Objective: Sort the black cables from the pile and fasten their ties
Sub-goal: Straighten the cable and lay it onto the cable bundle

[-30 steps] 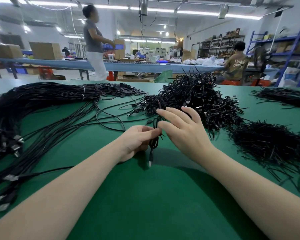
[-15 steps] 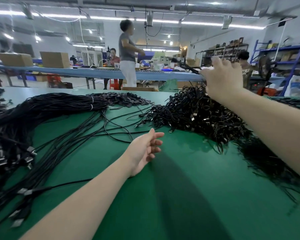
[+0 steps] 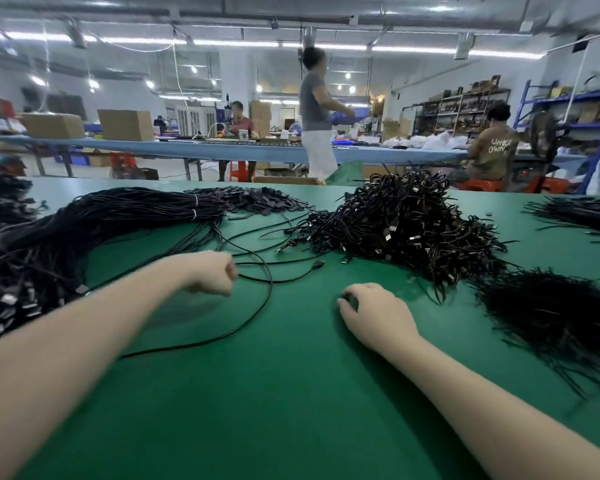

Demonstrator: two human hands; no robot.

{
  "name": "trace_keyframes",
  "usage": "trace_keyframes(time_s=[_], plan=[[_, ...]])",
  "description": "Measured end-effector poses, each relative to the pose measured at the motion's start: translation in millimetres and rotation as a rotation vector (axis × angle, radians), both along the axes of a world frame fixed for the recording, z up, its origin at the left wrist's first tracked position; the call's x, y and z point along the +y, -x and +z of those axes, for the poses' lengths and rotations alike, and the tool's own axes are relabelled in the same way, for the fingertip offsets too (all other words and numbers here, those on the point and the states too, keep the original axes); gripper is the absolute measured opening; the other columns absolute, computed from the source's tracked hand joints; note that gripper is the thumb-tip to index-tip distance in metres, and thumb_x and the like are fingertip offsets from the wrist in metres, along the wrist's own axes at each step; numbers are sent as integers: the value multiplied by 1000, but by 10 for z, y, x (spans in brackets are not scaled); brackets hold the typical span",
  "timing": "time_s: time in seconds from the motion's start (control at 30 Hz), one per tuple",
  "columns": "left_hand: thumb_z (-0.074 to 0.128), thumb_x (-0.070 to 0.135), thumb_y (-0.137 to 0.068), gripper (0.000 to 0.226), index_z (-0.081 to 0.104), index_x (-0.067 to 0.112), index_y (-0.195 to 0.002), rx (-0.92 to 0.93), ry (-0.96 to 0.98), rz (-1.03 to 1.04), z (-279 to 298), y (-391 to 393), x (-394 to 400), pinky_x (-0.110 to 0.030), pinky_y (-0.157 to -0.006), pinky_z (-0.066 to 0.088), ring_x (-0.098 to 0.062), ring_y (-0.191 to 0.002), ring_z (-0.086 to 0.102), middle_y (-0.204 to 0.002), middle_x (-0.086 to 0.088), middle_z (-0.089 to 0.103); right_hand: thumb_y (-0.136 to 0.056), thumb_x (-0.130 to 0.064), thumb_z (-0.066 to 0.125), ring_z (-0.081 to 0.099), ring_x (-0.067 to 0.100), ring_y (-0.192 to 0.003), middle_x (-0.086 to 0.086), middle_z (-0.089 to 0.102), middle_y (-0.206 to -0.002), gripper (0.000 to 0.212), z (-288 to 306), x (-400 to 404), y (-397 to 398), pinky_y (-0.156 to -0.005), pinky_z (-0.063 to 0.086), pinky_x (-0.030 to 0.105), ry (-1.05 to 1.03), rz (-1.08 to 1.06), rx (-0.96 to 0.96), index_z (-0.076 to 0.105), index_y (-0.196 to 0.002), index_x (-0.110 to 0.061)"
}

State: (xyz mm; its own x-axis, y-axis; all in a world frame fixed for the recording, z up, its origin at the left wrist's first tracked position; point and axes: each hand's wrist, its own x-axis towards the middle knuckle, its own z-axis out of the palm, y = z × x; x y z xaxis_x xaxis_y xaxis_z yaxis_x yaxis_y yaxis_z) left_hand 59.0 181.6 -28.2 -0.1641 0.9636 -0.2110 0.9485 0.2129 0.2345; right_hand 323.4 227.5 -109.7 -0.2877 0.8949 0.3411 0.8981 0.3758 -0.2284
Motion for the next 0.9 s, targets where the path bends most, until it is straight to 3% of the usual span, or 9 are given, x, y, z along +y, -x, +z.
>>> trace_keyframes(time_s=[0.1, 0.33, 0.4, 0.5, 0.57, 0.63, 0.73, 0.8, 0.9], plan=[[70, 42, -83, 34, 57, 21, -106, 24, 368, 49, 39, 307, -293, -21, -57, 48, -13, -70, 51, -85, 0, 56, -95, -42, 41, 58, 20, -101, -2, 61, -116, 33, 14, 7, -7, -79, 43, 31, -2, 10, 20, 62, -115, -26], [67, 62, -76, 39, 62, 28, -94, 141, 390, -128, 69, 598, -726, -23, -74, 49, -8, -73, 54, -87, 8, 63, -96, -40, 40, 59, 20, -100, -2, 60, -118, 33, 54, -39, -13, -79, 47, 31, 38, 24, 27, 61, -119, -26], [68, 60, -77, 35, 61, 30, -93, 178, 434, -156, 95, 566, -801, -23, -80, 48, -6, -75, 54, -87, 12, 63, -96, -39, 41, 59, 20, -99, -2, 61, -118, 33, 65, -50, -14, -79, 49, 32, 42, 24, 27, 61, -118, -26], [75, 47, -74, 24, 57, 30, -76, 345, 519, -145, 139, 478, -866, -16, -67, 44, -4, -66, 52, -74, 16, 59, -96, -39, 40, 60, 20, -97, -2, 61, -117, 32, 74, -69, -15, -76, 49, 31, 36, 21, 20, 61, -117, -26], [70, 34, -79, 22, 51, 25, -71, 409, 516, -144, 187, 426, -877, -21, -64, 44, -9, -62, 52, -68, 11, 57, -96, -38, 40, 60, 20, -96, -2, 61, -116, 32, 76, -77, -14, -75, 49, 31, 38, 20, 17, 61, -117, -26], [63, 26, -87, 15, 53, 20, -78, 283, 408, -103, 276, 393, -880, -27, -63, 50, -10, -62, 60, -68, 8, 65, -96, -38, 41, 59, 20, -98, -2, 60, -117, 32, 75, -88, -11, -78, 48, 31, 39, 18, 14, 60, -119, -26], [58, 34, -93, 12, 61, 23, -90, 120, 23, -125, 476, 290, -813, -20, -57, 53, -6, -57, 65, -73, 5, 70, -95, -34, 47, 60, 21, -96, 0, 56, -127, 39, 74, -133, -12, -82, 43, 32, -76, 53, 48, 50, -133, -25], [59, 40, -91, 11, 66, 32, -90, 64, -246, -211, 552, 109, -717, -10, -56, 48, 4, -55, 60, -75, 13, 68, -92, -30, 54, 61, 22, -95, 1, 51, -137, 50, 109, -206, 12, -87, 43, 32, -235, 200, 162, 43, -141, -24], [64, 42, -87, 6, 70, 42, -89, -44, -363, -358, 553, -268, -568, -4, -64, 44, 14, -71, 59, -80, 25, 69, -92, -29, 59, 52, 16, -119, -3, 51, -139, 50, 223, -322, 120, -103, 37, 31, -285, 474, 309, 44, -140, -23]])
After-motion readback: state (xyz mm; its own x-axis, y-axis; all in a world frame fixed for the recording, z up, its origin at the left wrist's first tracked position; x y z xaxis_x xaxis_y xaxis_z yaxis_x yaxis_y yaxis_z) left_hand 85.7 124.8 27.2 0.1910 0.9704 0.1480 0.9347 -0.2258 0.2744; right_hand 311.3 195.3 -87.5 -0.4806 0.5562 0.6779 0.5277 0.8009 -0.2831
